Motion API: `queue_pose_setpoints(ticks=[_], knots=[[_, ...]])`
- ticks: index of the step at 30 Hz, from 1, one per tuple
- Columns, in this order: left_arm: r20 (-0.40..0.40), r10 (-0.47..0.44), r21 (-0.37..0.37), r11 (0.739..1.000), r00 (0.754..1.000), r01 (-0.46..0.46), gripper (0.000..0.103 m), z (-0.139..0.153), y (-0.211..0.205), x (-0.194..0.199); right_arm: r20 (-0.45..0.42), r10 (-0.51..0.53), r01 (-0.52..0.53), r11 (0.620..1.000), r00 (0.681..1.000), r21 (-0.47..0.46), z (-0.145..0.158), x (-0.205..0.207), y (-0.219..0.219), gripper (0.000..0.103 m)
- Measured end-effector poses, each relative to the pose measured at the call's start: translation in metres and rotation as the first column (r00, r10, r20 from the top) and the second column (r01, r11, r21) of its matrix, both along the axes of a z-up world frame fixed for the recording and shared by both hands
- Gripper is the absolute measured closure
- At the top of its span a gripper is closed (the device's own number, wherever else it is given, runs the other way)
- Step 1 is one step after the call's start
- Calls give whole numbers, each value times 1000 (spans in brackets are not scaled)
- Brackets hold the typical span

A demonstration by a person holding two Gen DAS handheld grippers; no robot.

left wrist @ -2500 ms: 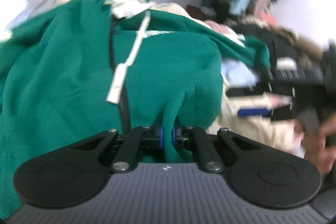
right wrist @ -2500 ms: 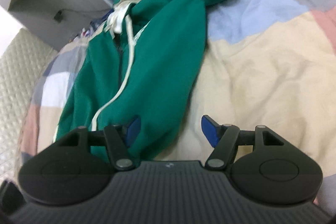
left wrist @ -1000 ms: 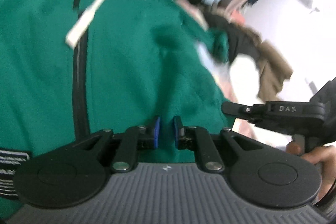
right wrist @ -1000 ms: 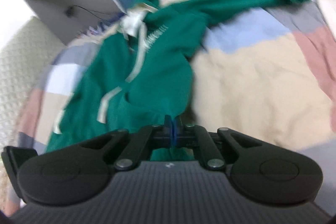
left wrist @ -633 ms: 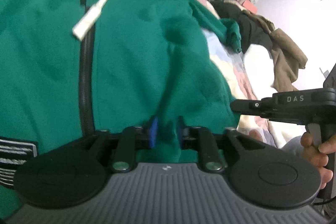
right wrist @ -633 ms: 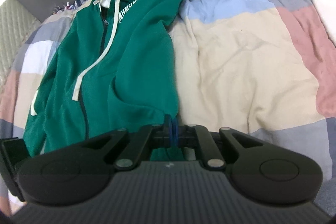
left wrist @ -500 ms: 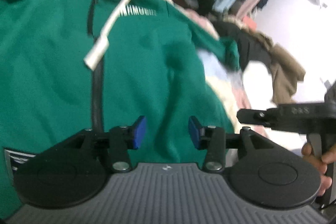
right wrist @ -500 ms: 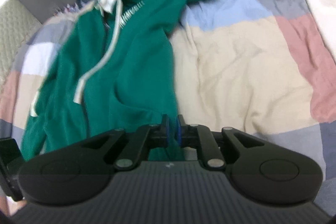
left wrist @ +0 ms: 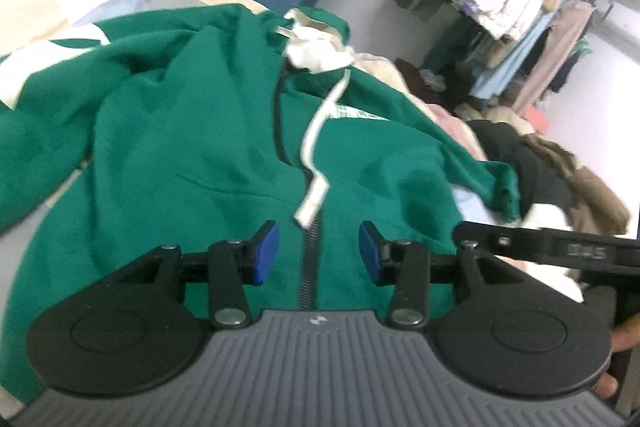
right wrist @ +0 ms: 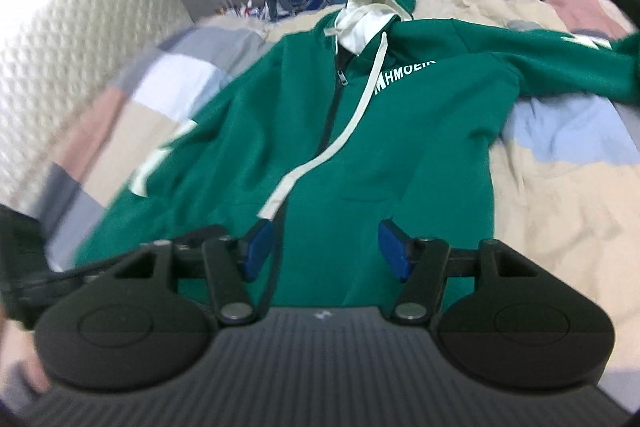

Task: Fold large clothes

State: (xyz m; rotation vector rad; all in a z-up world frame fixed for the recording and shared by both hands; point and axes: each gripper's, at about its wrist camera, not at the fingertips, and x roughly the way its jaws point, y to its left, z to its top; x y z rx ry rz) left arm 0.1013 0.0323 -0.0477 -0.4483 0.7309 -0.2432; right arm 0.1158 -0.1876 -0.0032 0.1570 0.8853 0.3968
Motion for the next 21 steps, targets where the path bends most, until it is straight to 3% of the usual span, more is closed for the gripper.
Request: queue_pose_setpoints(ticks=[5, 8, 11, 14, 18, 21], knots=[[7, 33, 103, 994, 999, -34, 53, -8, 2, 10, -12, -6, 5, 996, 1000, -92, -37, 27, 8, 44], [-5, 58, 136, 989, 998, -57, 53, -16, 5, 19, -118, -55, 43, 993, 992, -106, -72, 36, 1, 44], [-13, 75, 136, 988, 997, -73, 53, -21, 11, 26, -221, -66, 54, 997, 973, -58, -97, 42, -8, 45], [-9, 91, 172, 981, 996, -88, 53, -23, 13, 32, -216, -30, 14, 997, 976, -75, -95, 43, -6, 44], [-75, 113, 188, 977, 991, -97, 53, -36, 13, 39, -218, -41, 40, 999, 975, -9, -90, 44, -15, 44], [-129, 117, 221, 971, 985, -86, 53, -47, 10, 46, -166, -47, 61, 995, 985, 81, -71, 42, -30, 43]])
